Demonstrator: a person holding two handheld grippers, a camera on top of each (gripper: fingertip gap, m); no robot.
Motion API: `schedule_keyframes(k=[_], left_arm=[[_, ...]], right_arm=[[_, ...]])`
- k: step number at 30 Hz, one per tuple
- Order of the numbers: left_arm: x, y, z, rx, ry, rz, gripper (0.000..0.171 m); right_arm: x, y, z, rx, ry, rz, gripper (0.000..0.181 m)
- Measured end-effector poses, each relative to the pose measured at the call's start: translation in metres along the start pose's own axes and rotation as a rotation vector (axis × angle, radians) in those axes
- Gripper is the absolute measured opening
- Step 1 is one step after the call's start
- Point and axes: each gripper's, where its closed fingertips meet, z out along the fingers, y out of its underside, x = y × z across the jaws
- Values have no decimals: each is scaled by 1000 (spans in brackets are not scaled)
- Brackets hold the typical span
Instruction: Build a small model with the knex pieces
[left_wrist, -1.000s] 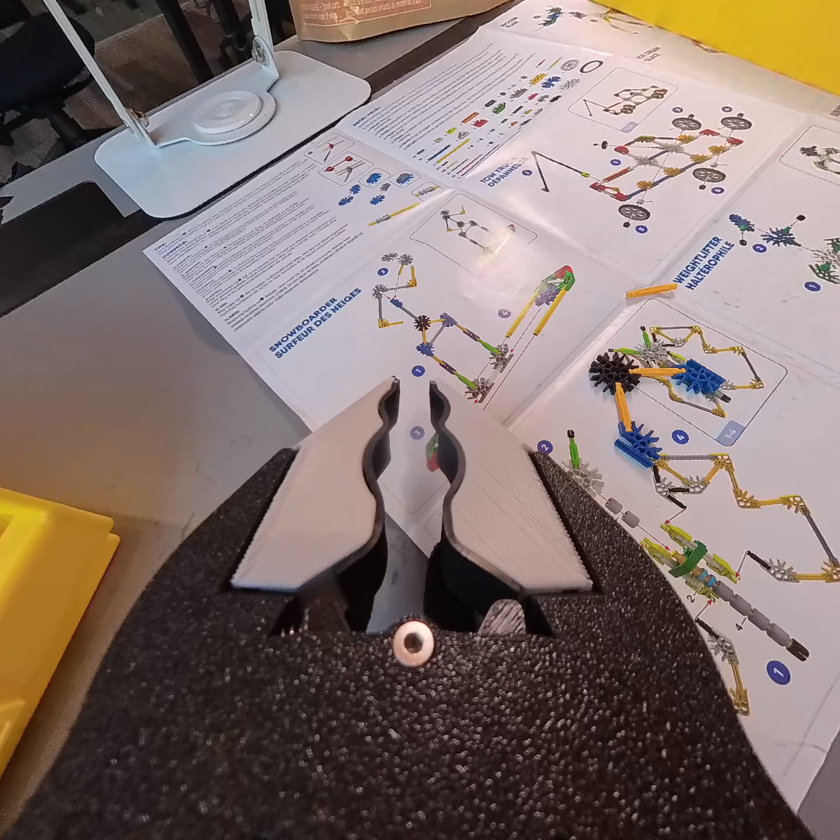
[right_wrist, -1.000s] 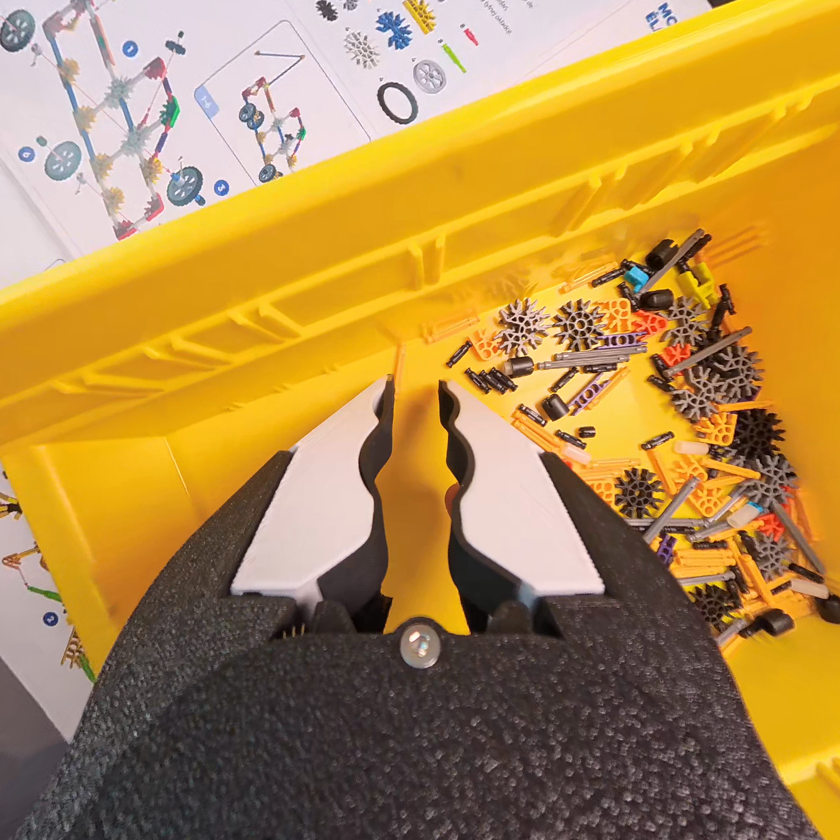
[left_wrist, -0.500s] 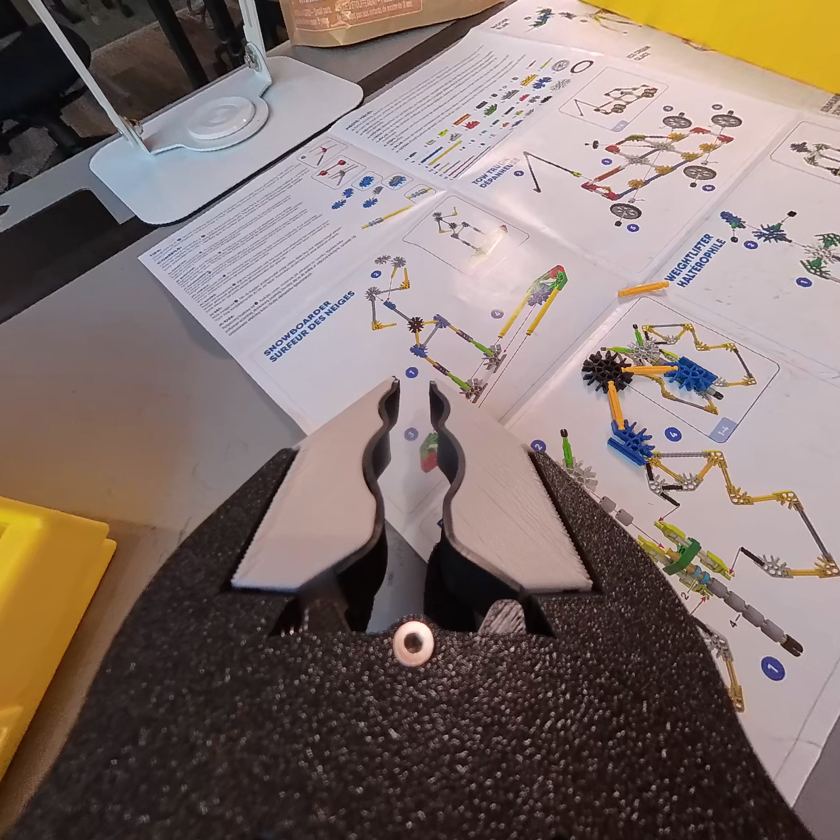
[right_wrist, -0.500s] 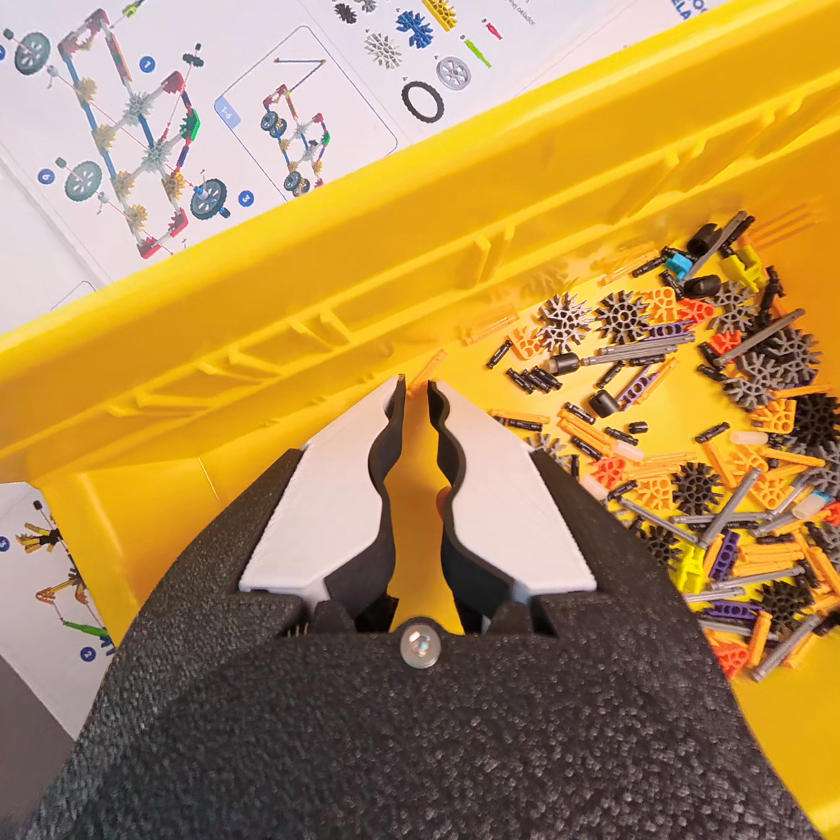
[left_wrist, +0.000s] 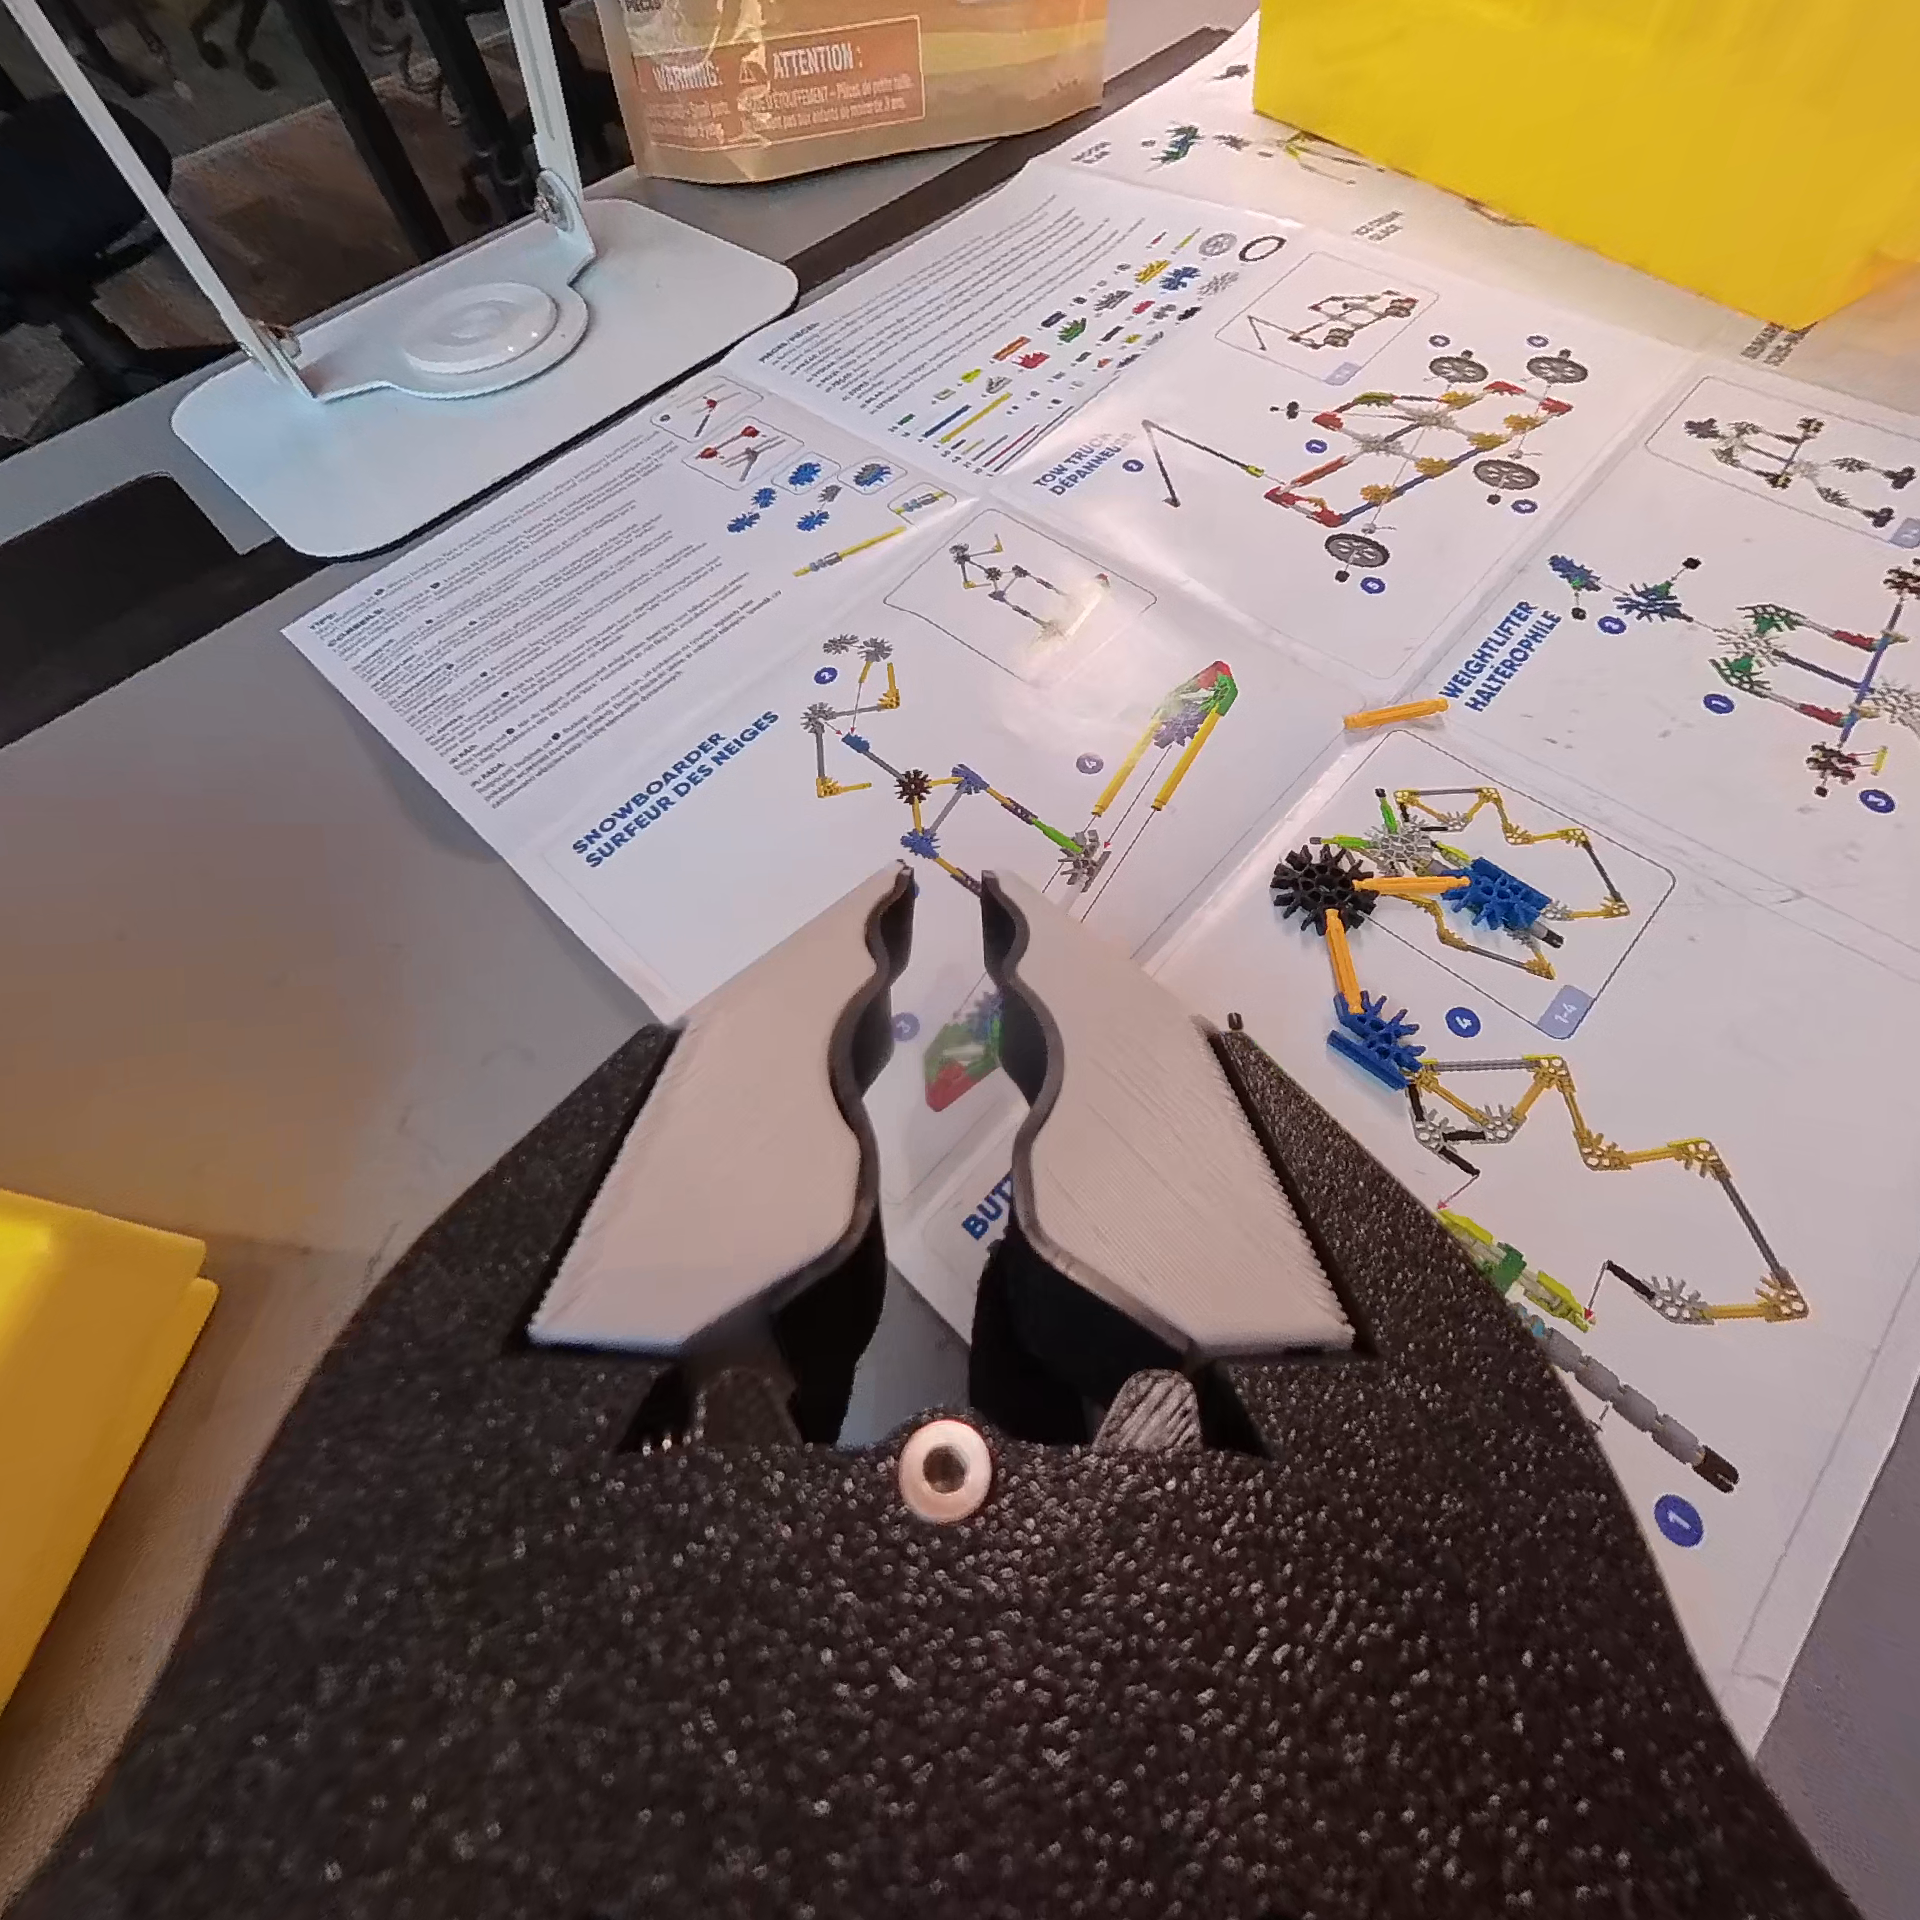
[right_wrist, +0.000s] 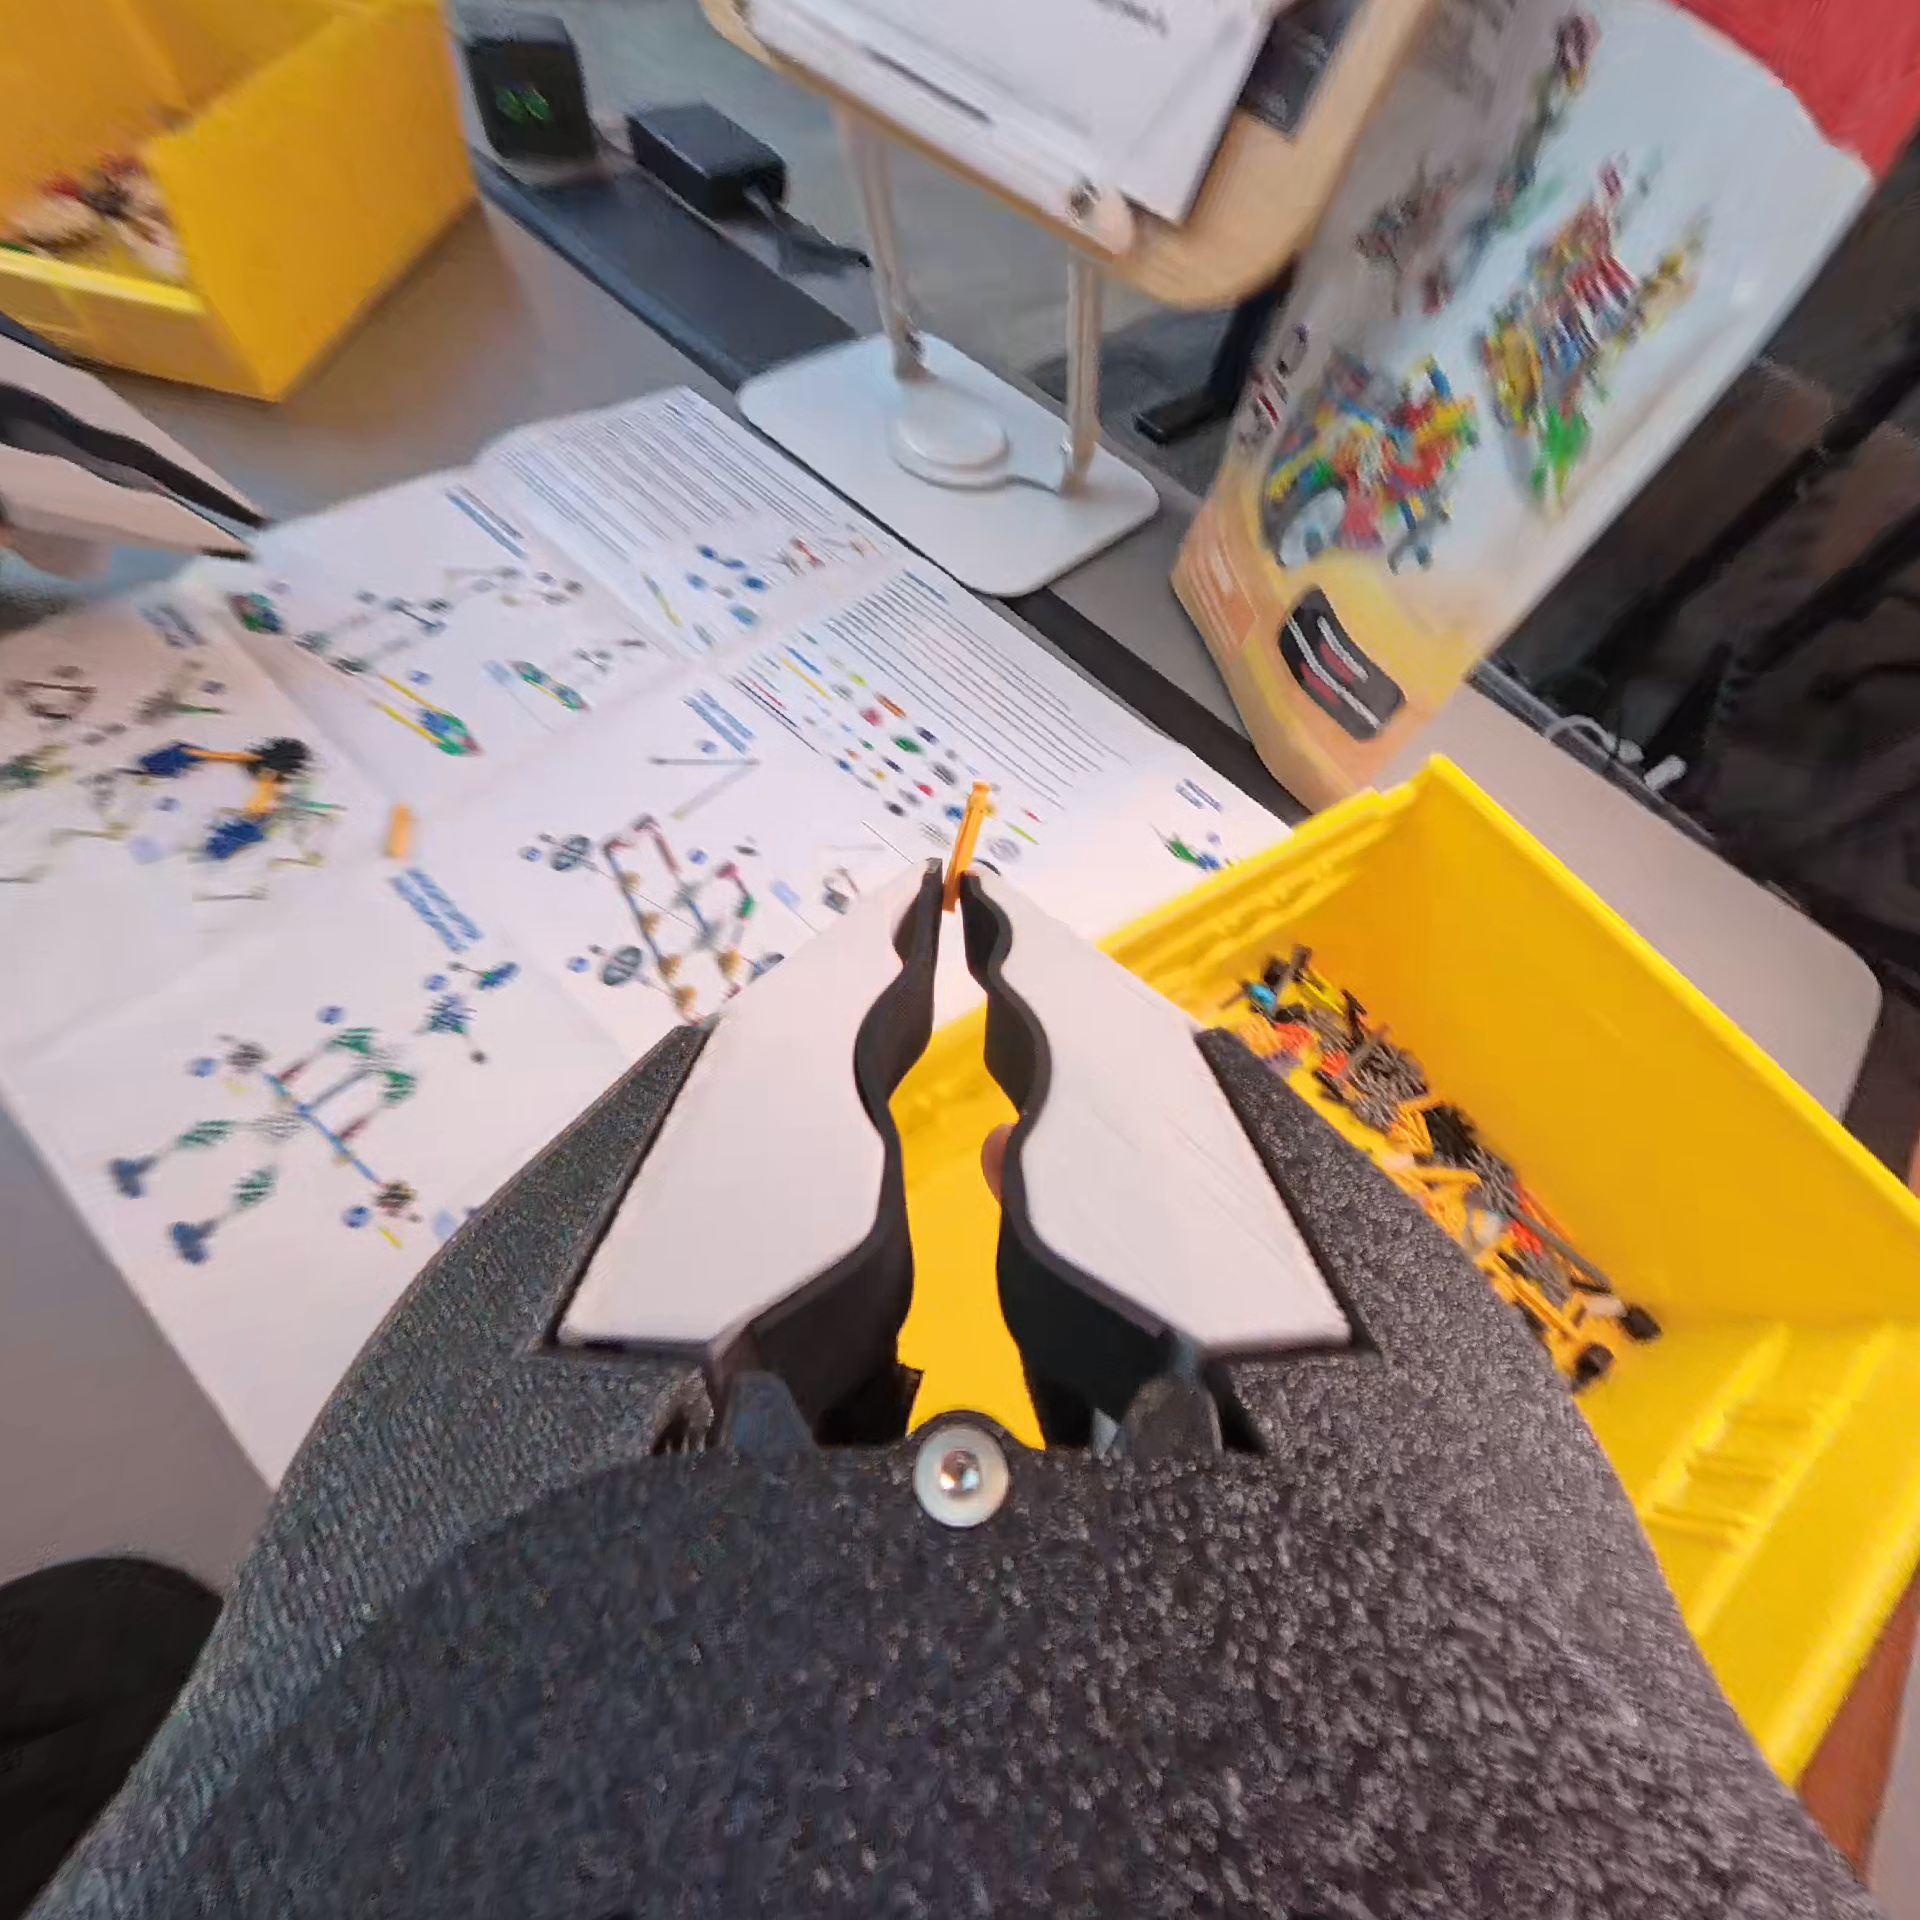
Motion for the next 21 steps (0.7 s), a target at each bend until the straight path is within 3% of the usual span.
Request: schedule_keyframes(k=[4, 8, 11, 17, 21], left_arm=[[24, -11, -3, 60, 112, 61, 14], [65, -21, -18, 137, 266, 239, 15], [92, -16, -27, 140, 397, 307, 20], [110, 2, -33, 65, 501, 366, 23], [113, 11, -35, 18, 528, 397, 7]], right_arm=[[-102, -32, 10, 30, -207, -110, 2], [-201, -16, 54, -27, -478, -206, 2], [-255, 4, 88, -92, -645, -254, 2], [-312, 28, 123, -197, -822, -327, 2], [-318, 25, 129, -193, -850, -317, 2]])
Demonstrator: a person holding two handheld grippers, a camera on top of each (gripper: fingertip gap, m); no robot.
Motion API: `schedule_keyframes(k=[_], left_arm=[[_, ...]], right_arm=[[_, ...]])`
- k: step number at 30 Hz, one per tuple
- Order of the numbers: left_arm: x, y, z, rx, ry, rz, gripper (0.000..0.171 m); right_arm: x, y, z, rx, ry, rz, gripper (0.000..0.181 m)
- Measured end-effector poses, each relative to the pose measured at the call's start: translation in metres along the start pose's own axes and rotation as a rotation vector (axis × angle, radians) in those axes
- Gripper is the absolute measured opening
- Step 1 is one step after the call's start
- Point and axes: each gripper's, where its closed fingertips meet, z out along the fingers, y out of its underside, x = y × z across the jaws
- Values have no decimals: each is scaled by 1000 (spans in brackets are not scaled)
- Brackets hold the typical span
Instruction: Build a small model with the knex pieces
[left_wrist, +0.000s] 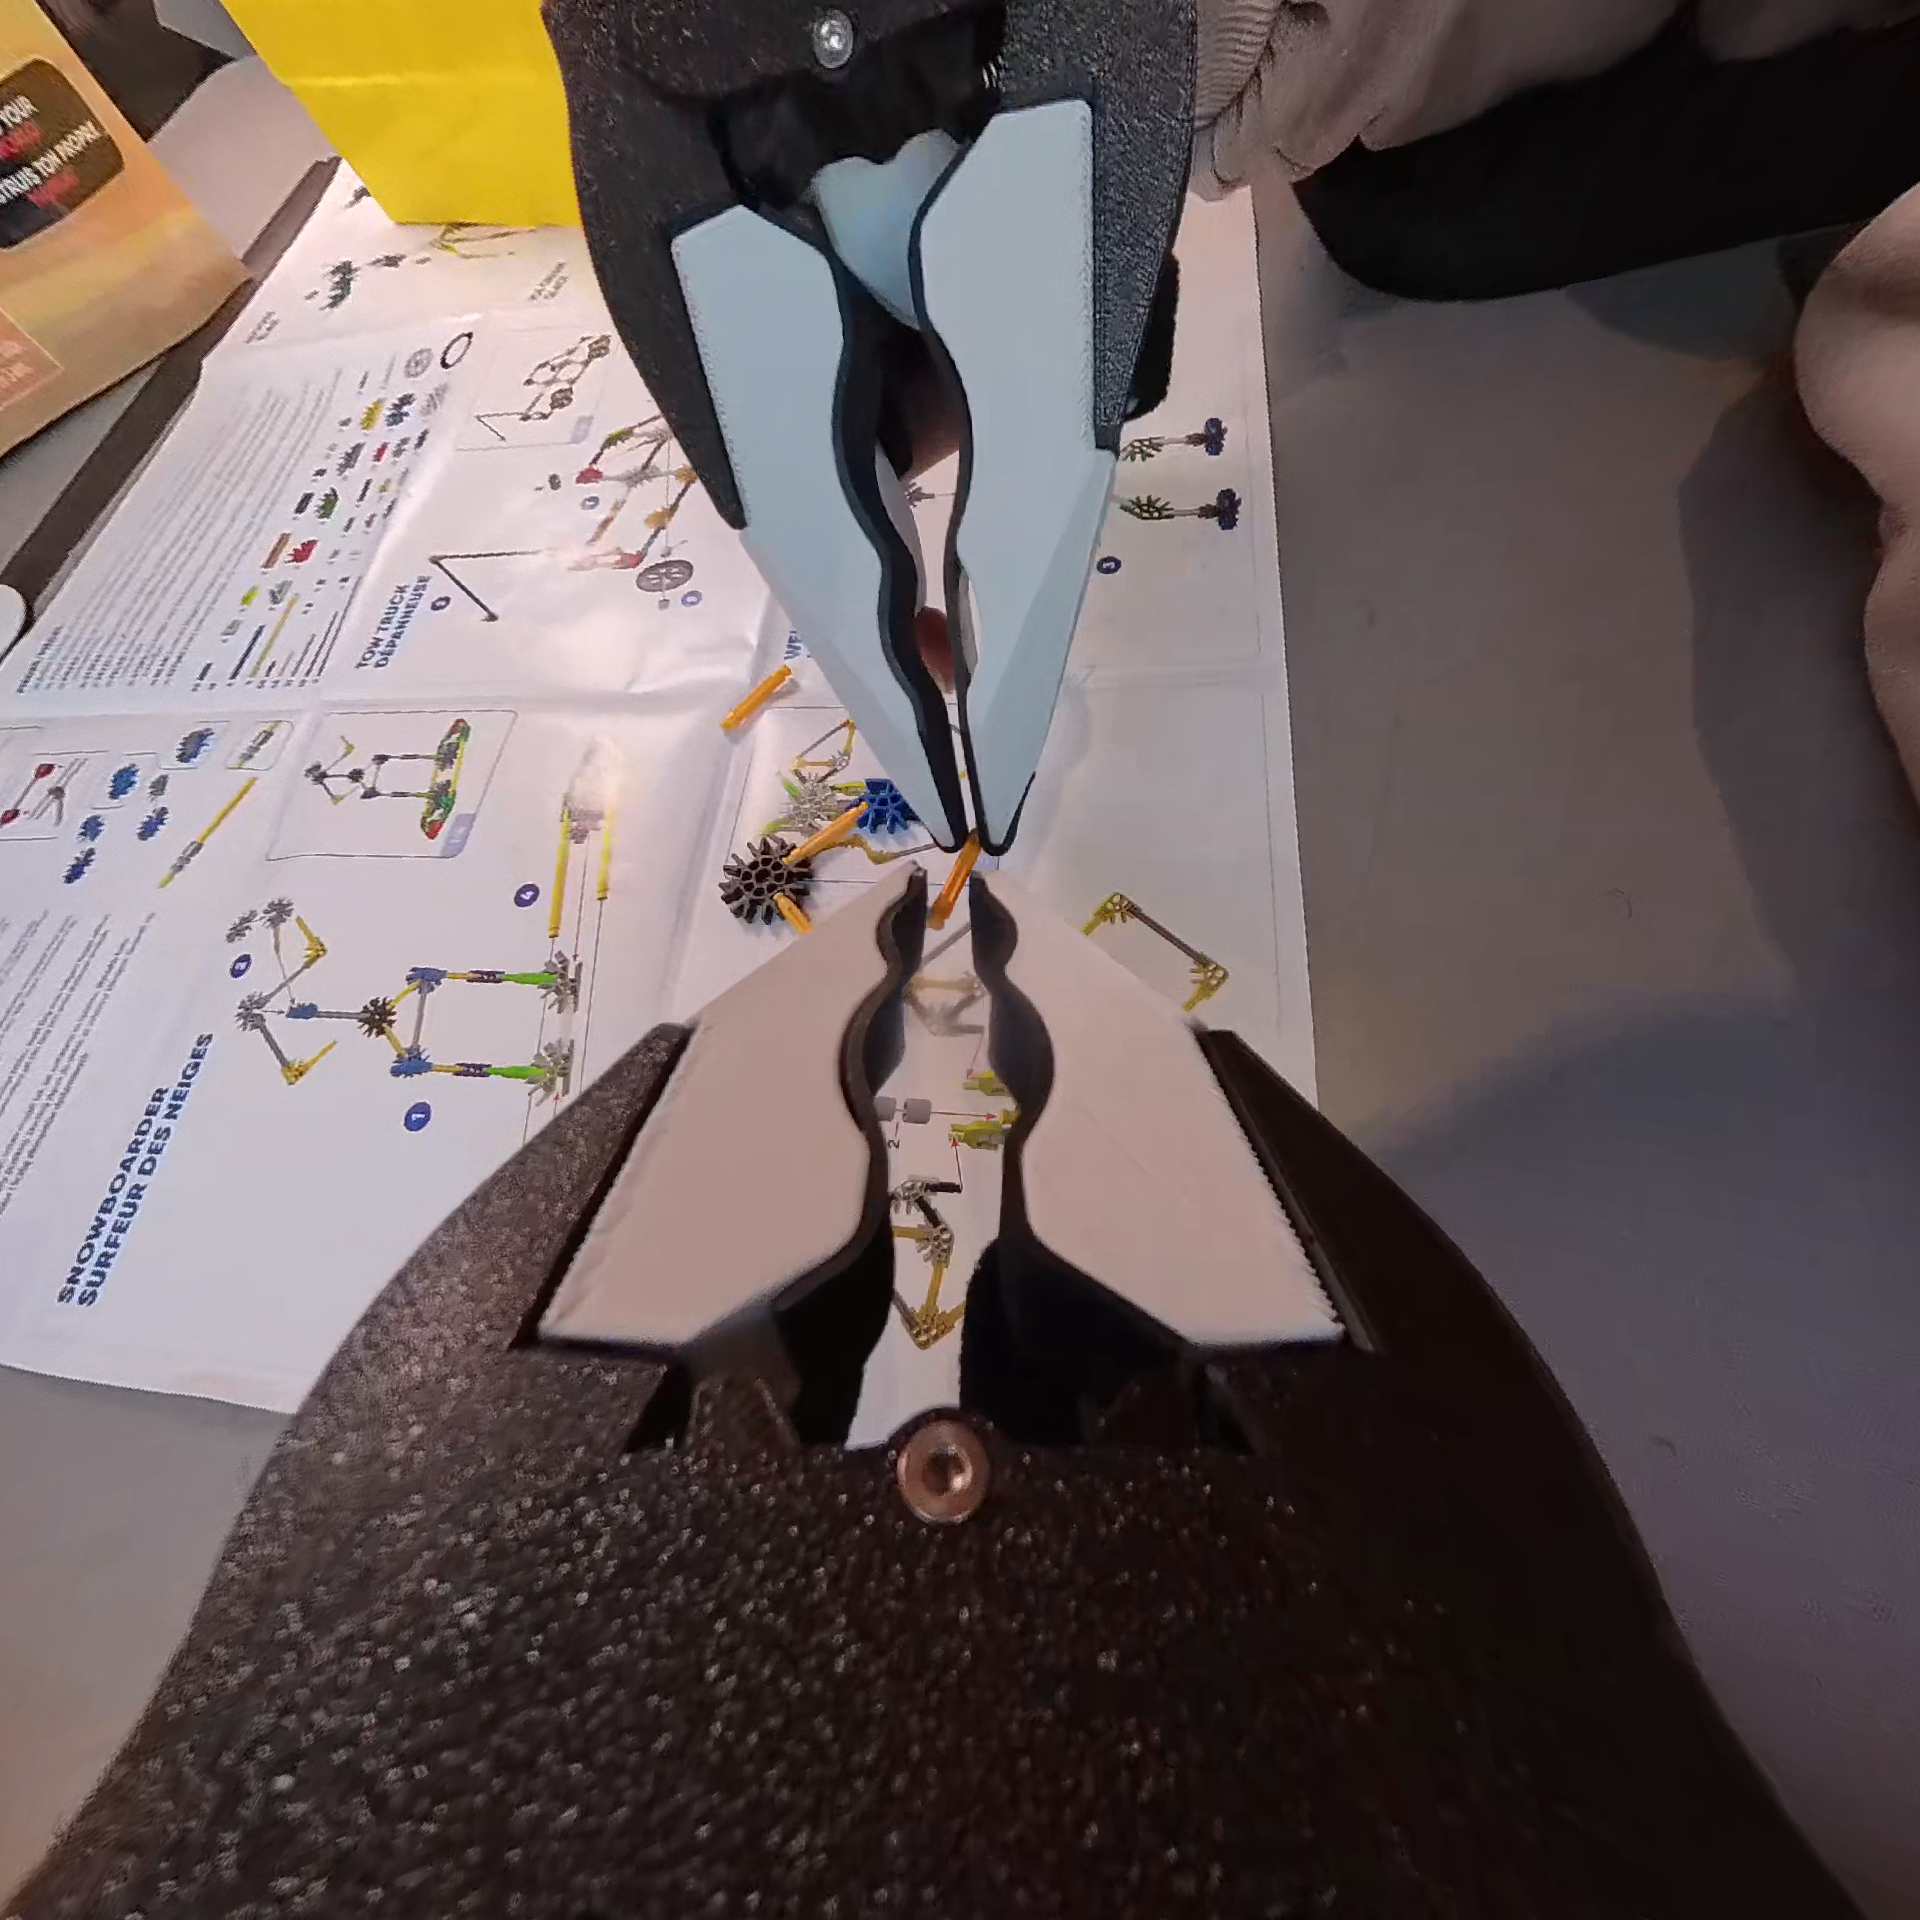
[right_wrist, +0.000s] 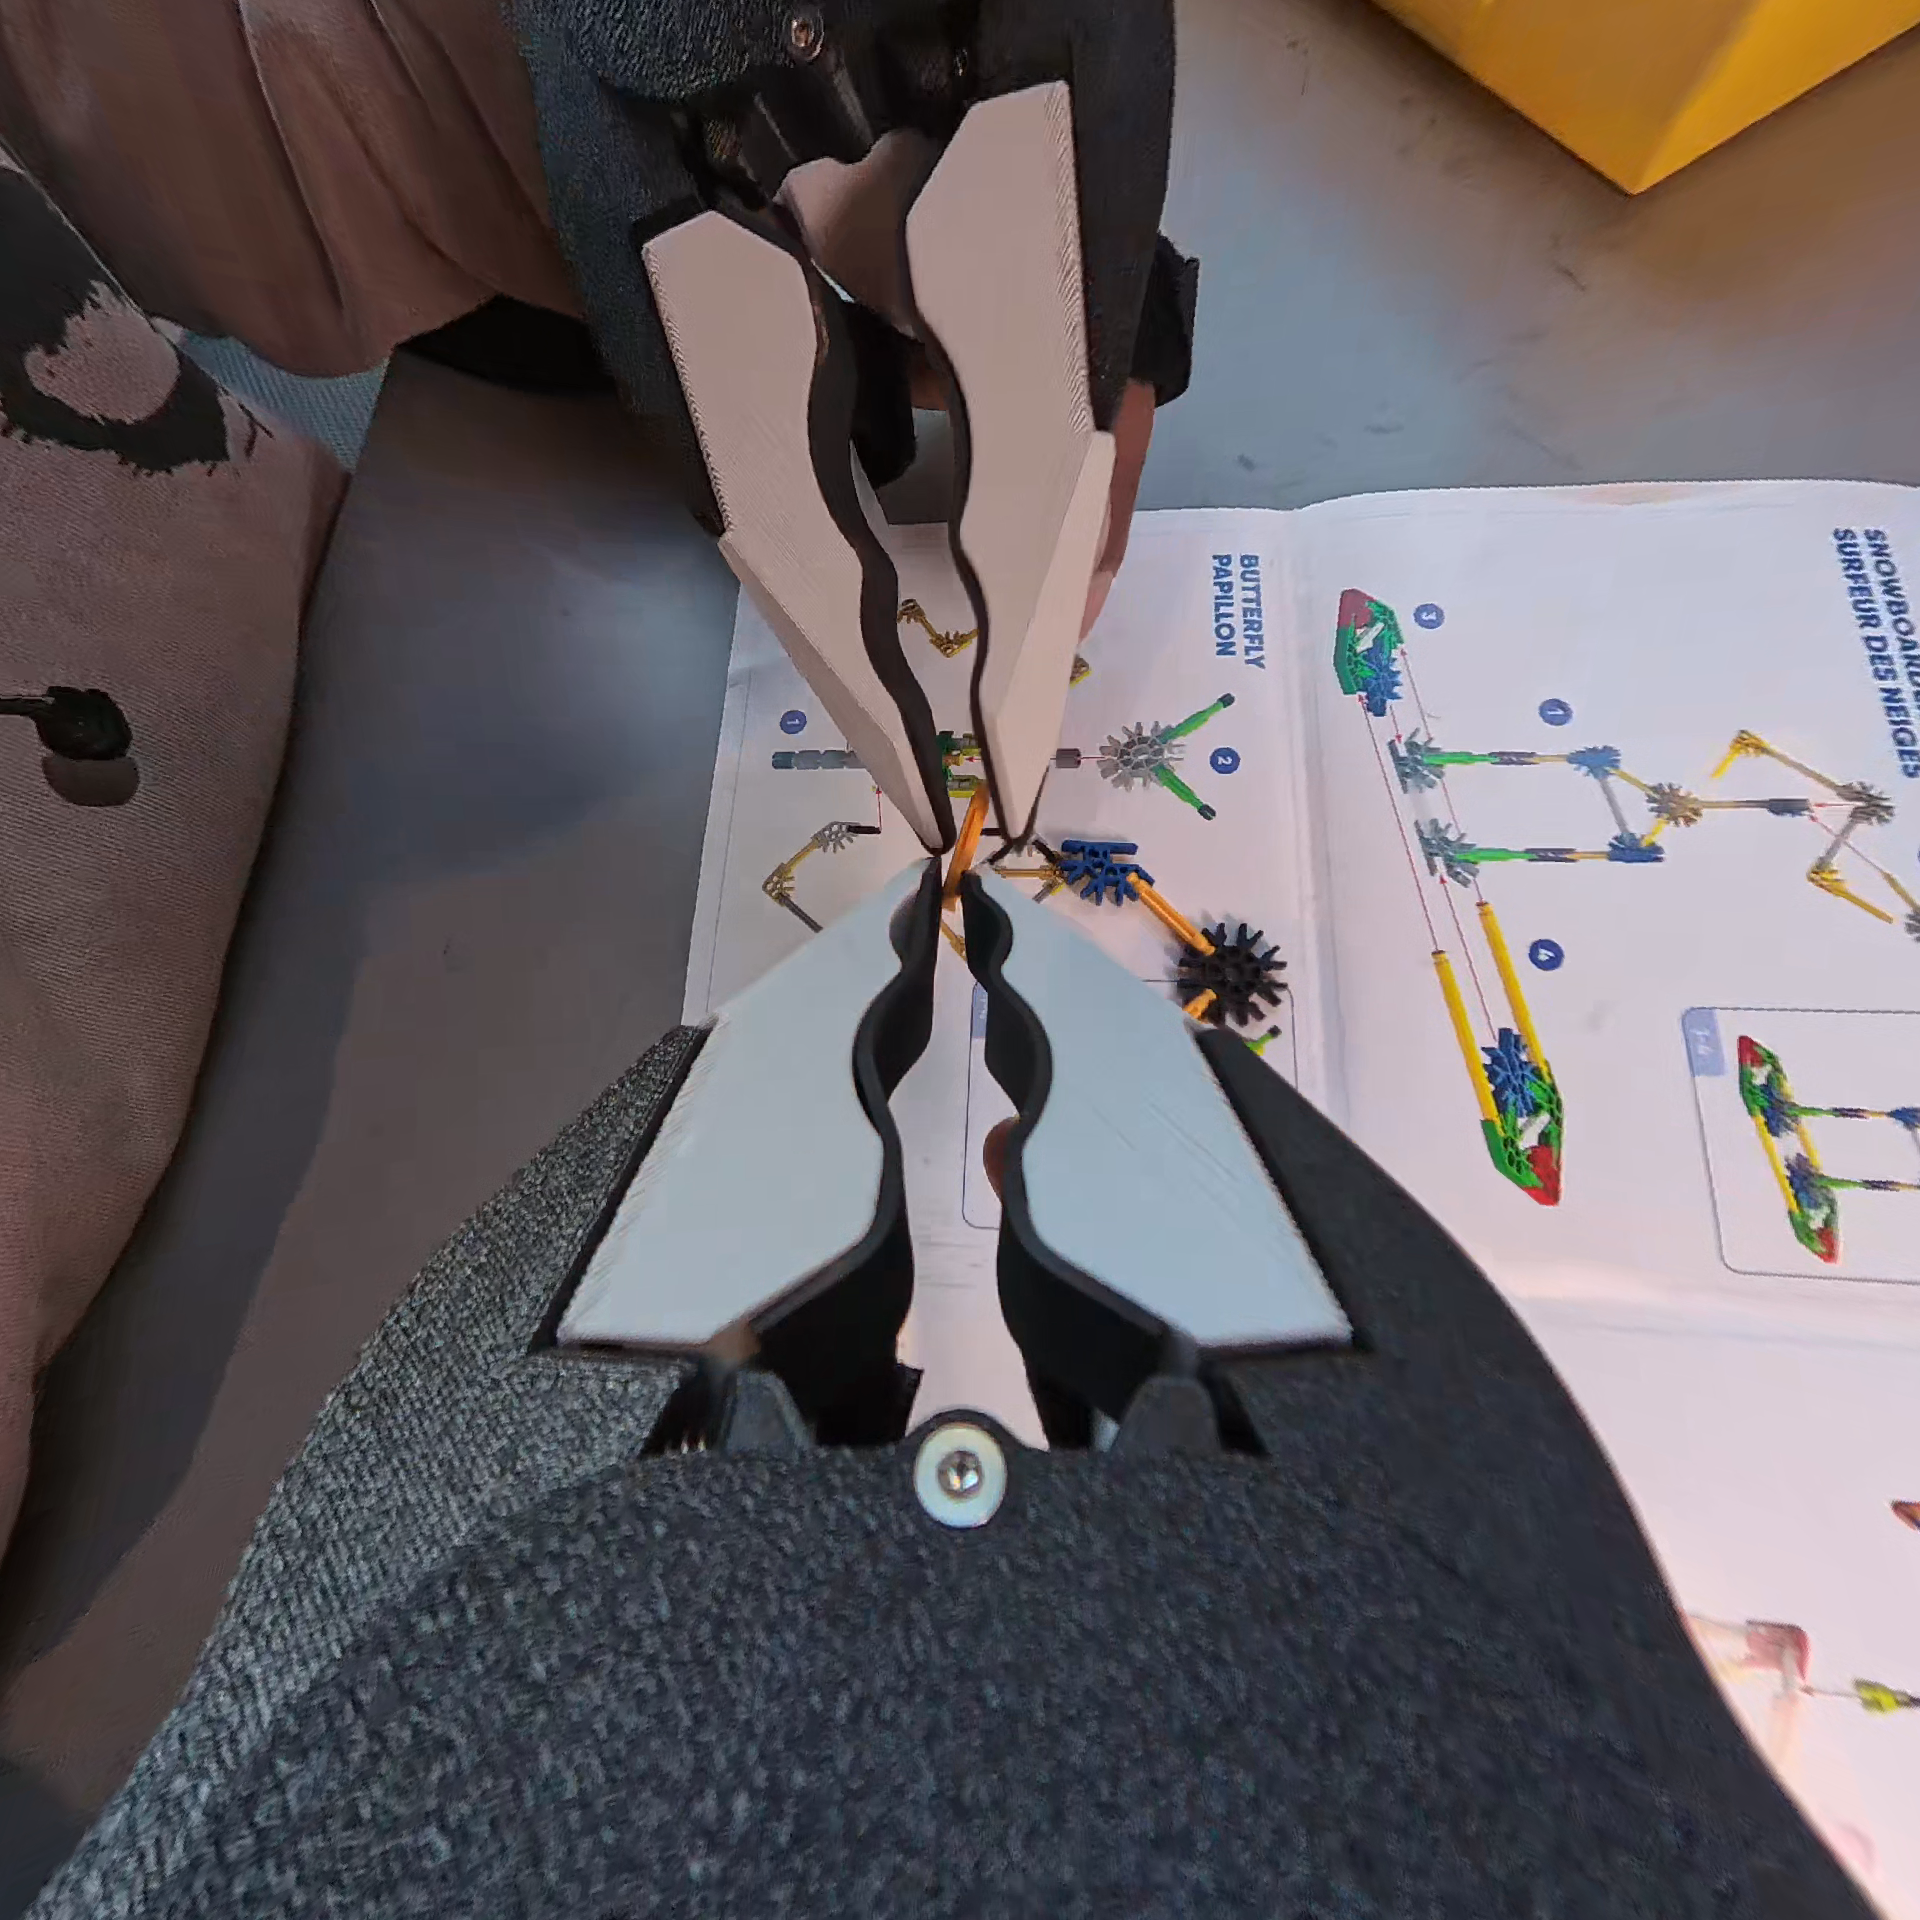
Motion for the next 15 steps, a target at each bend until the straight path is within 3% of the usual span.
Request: schedule_keyframes(k=[8, 15], left_arm=[[0, 1, 1, -6, 10, -24, 3], [5, 1, 6, 3, 36, -16, 3]], right_arm=[[6, -2, -5, 66, 20, 31, 2], [0, 7, -6, 22, 64, -26, 10]])
